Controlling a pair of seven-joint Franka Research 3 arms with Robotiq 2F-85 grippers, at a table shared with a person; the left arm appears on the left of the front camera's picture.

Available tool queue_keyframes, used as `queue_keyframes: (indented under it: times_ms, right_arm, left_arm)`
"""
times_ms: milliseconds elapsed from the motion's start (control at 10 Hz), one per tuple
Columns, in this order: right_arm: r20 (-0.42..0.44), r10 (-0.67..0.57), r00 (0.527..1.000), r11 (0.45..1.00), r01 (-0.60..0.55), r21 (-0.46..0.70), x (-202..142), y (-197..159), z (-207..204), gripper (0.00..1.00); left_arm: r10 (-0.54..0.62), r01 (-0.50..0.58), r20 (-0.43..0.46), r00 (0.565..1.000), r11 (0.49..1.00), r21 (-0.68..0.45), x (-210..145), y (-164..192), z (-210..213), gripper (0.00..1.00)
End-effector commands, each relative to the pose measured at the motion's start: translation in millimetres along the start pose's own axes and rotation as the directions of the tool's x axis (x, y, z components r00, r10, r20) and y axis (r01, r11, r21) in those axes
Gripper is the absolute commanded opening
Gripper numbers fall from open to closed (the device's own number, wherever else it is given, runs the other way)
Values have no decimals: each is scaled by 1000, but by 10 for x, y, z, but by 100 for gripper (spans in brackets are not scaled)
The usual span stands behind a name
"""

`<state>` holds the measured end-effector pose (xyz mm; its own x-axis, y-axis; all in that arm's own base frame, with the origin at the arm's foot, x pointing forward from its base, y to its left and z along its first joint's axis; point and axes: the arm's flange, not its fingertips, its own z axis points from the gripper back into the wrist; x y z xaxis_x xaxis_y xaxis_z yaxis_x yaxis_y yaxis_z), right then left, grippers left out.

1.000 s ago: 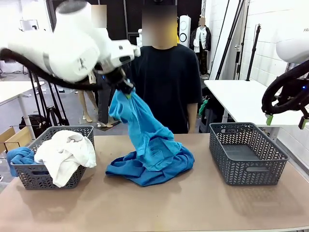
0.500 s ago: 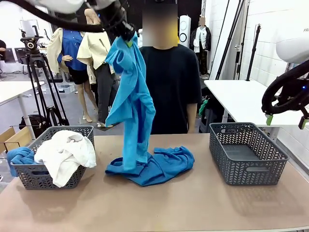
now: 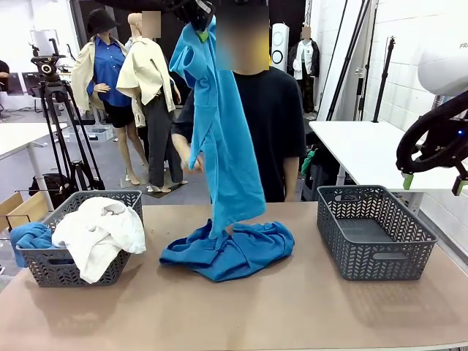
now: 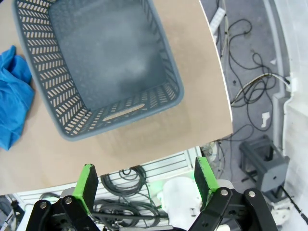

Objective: Sort the tops and bottoms.
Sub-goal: Sort the clothes according to human instructions.

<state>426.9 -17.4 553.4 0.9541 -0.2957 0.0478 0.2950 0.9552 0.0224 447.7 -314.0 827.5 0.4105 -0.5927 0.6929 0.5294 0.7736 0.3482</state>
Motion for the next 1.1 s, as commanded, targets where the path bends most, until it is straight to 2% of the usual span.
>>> queue_keyframes:
  times_ms: [0,1000]
  right_arm:
    - [0,6,1000,1000,-6,4,-6,-8,-2,100]
    - [0,6,1000,1000,-6,4,-6,-8,-2,100]
  left_arm:
    - [0,0,-11,1000,1000,-2,-14,12,-65,0]
    - [0,0,-11,1000,1000,-2,-14,12,-65,0]
